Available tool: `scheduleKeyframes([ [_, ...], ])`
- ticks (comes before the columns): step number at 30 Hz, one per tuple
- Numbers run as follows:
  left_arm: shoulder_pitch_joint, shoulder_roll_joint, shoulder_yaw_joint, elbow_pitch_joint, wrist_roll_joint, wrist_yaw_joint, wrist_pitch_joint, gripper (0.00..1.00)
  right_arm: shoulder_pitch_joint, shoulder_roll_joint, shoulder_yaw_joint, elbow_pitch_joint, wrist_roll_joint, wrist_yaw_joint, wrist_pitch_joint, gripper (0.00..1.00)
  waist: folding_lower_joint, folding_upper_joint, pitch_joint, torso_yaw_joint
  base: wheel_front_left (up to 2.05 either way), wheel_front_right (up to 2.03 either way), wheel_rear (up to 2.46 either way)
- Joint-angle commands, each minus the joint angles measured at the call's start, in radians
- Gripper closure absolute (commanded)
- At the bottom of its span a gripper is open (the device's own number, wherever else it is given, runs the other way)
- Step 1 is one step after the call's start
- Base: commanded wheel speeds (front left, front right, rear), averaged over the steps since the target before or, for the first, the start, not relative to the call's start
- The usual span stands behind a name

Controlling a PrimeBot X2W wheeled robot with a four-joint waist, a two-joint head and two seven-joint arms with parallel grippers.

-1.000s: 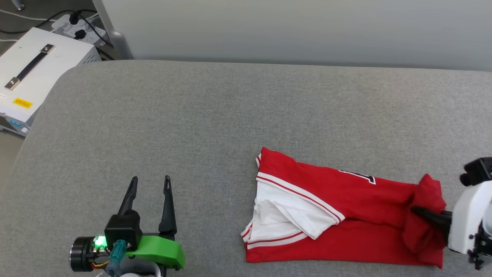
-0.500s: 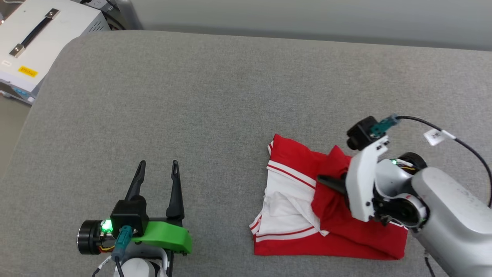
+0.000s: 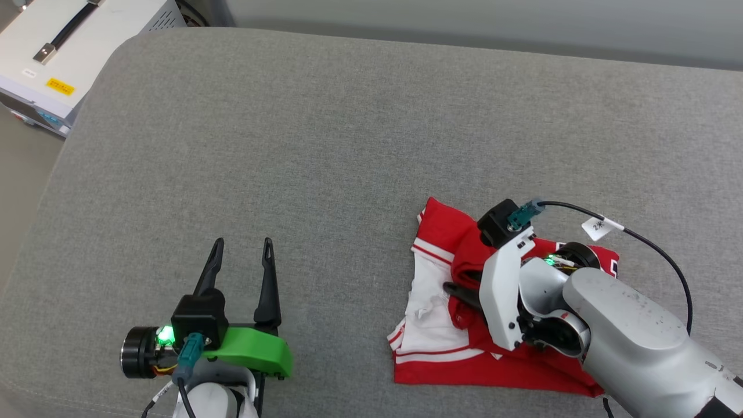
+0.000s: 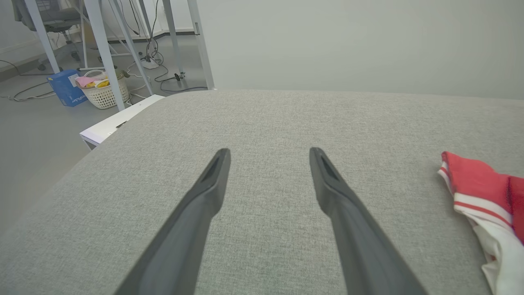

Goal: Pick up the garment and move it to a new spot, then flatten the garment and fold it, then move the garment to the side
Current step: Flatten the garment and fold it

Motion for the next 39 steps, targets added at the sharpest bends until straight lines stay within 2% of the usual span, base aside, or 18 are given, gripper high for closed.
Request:
scheduleKeyframes([
  [1,0.003,-0.007,0.007,0.005,0.008,-0.006,-0.006,0.00,-0.002,-0.011,0.015,-0.005,-0.004,-0.002,-0.038,0.00,0.0000,-0.0001,-0.029,-0.020,0.00,0.00,0.00],
  [5,0.026,-0.004,0.025,0.010,0.011,-0.013,-0.006,0.00,-0.004,-0.068,0.008,-0.077,-0.033,-0.002,-0.192,0.00,0.0000,-0.0001,-0.072,-0.051,0.00,0.00,0.00],
  [9,0.042,0.000,0.043,0.008,0.013,-0.022,-0.006,0.00,0.010,-0.117,-0.070,-0.111,-0.126,-0.002,-0.383,0.00,0.0000,-0.0001,-0.109,-0.085,0.00,0.00,0.00],
  [12,0.054,0.003,0.054,0.004,0.015,-0.026,-0.006,0.00,0.047,-0.123,-0.176,-0.107,-0.220,-0.002,-0.523,0.00,0.0000,-0.0001,-0.135,-0.110,0.00,0.00,0.00],
  [17,0.071,0.006,0.071,0.000,0.016,-0.035,-0.006,0.00,0.142,-0.091,-0.371,-0.120,-0.336,-0.002,-0.659,0.00,0.0000,-0.0001,-0.161,-0.143,0.00,0.00,0.00],
  [21,0.080,0.005,0.081,-0.005,0.015,-0.038,-0.006,0.00,0.230,-0.064,-0.516,-0.174,-0.411,-0.002,-0.697,0.00,0.0000,-0.0001,-0.173,-0.161,0.00,0.00,0.00],
  [28,0.108,0.000,0.106,-0.023,0.008,-0.039,-0.006,0.00,0.435,0.028,-0.757,-0.333,-0.538,-0.002,-0.711,0.00,0.0000,-0.0001,-0.190,-0.181,0.00,0.00,0.00],
  [32,0.124,-0.002,0.111,-0.030,0.008,-0.042,-0.006,0.00,0.540,0.081,-0.835,-0.412,-0.579,-0.002,-0.711,0.00,0.0000,-0.0001,-0.196,-0.181,0.00,0.00,0.00],
  [39,0.142,-0.007,0.116,-0.033,0.011,-0.042,-0.006,0.00,0.668,0.131,-0.868,-0.438,-0.608,-0.002,-0.711,0.00,0.0000,-0.0001,-0.197,-0.174,0.00,0.00,0.00],
])
